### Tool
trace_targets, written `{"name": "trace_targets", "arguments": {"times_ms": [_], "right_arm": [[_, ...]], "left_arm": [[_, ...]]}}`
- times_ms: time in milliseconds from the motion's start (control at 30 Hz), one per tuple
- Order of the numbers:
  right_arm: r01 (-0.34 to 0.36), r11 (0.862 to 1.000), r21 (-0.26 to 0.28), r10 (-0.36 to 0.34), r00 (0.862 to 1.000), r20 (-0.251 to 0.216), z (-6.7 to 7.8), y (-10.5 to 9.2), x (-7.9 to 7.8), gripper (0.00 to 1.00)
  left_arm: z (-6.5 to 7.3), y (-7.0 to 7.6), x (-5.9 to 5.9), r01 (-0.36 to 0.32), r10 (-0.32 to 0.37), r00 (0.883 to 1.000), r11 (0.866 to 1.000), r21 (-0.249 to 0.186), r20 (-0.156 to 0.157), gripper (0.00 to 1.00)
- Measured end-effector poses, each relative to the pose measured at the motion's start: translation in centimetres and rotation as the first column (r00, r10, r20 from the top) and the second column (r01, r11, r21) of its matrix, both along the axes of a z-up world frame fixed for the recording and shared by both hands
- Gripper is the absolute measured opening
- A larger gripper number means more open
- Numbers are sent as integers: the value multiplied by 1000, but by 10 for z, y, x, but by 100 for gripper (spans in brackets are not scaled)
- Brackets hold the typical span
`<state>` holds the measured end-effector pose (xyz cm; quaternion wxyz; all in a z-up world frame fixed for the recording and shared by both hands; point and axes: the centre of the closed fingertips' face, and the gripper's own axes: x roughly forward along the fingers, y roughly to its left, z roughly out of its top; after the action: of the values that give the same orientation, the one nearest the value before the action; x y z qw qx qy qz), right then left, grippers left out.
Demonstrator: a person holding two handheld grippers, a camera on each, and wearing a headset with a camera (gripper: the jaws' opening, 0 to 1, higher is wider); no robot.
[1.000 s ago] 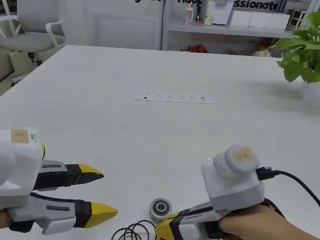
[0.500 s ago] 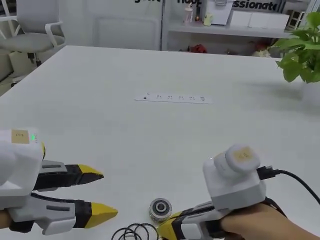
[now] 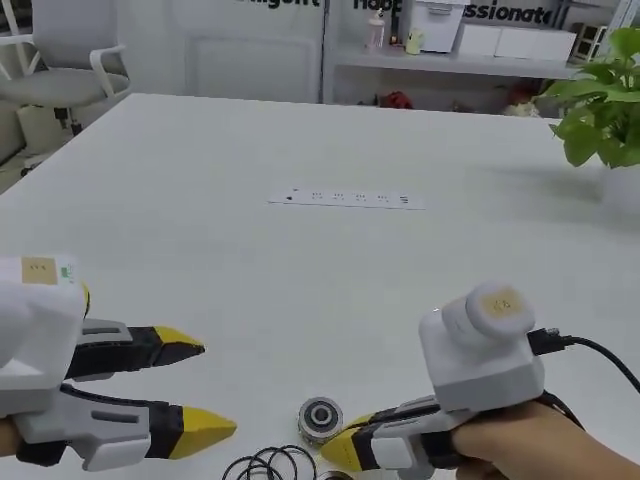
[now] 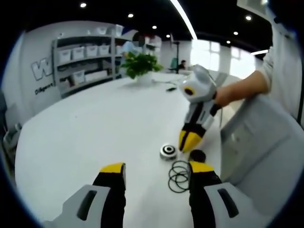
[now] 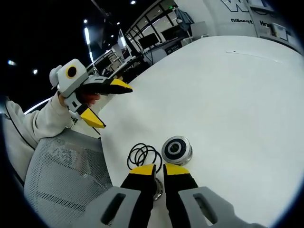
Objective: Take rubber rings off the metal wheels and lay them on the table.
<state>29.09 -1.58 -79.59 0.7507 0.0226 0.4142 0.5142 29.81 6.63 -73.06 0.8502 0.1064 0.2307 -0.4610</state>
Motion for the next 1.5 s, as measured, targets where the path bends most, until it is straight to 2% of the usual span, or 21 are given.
{"name": "trace_targets", "arguments": {"times_ms": [67,100,133,167,300,367,467,533,667,767,833,933,1000,1067,1133,1200,1300,1400,1500], "right_arm": [[2,1000,11,-2,1000,13,6,0,2,5],[3,1000,15,-3,1000,21,8,0,3,6],[8,1000,22,-9,999,35,12,0,5,6],[11,1000,25,-12,999,42,14,-1,6,7],[24,999,39,-26,998,65,23,-2,12,10],[27,999,46,-31,995,91,30,-1,15,12],[17,997,73,-26,992,124,45,4,16,17],[6,996,90,-20,988,152,55,7,17,21],[-21,995,102,1,982,187,70,11,15,27],[-43,992,116,14,970,243,82,12,15,31],[-55,989,136,18,964,264,92,11,13,36],[-74,985,155,27,958,287,102,9,9,42],[-97,982,159,42,948,315,108,6,5,47],[-115,981,157,57,941,333,110,3,0,53],[-135,981,142,76,930,359,111,-1,-4,58],[-143,982,125,86,921,380,109,-8,-8,61],[-150,983,108,97,916,390,104,-17,-14,69],[-162,983,90,110,900,421,97,-28,-18,75],[-153,984,90,101,900,423,91,-37,-19,80]], "left_arm": [[5,-1,0,-7,7,1000,1000,-23,-4,56],[9,-4,0,-13,12,1000,999,-53,-13,58],[18,-8,-1,-17,16,1000,994,-104,-17,61],[23,-10,-2,-16,15,1000,992,-124,-16,64],[38,-11,-3,-4,6,1000,992,-127,16,67],[47,-11,-3,-1,6,999,991,-137,32,69],[64,-11,-4,-1,10,999,986,-167,53,72],[72,-11,-6,0,11,998,985,-171,64,74],[82,-8,-10,0,13,996,988,-156,84,77],[87,-4,-12,-8,23,993,991,-136,113,84],[91,-1,-13,-18,35,991,991,-136,127,89],[93,5,-17,-31,48,990,990,-134,130,91],[93,12,-21,-39,56,990,990,-135,128,90],[91,17,-23,-52,69,990,989,-136,120,91],[84,29,-24,-85,97,989,990,-114,107,94],[79,37,-26,-111,121,988,989,-101,97,95],[76,52,-31,-154,163,983,982,-109,87,97],[70,63,-36,-188,196,978,976,-106,75,98],[60,74,-39,-234,240,969,966,-106,53,100]]}}
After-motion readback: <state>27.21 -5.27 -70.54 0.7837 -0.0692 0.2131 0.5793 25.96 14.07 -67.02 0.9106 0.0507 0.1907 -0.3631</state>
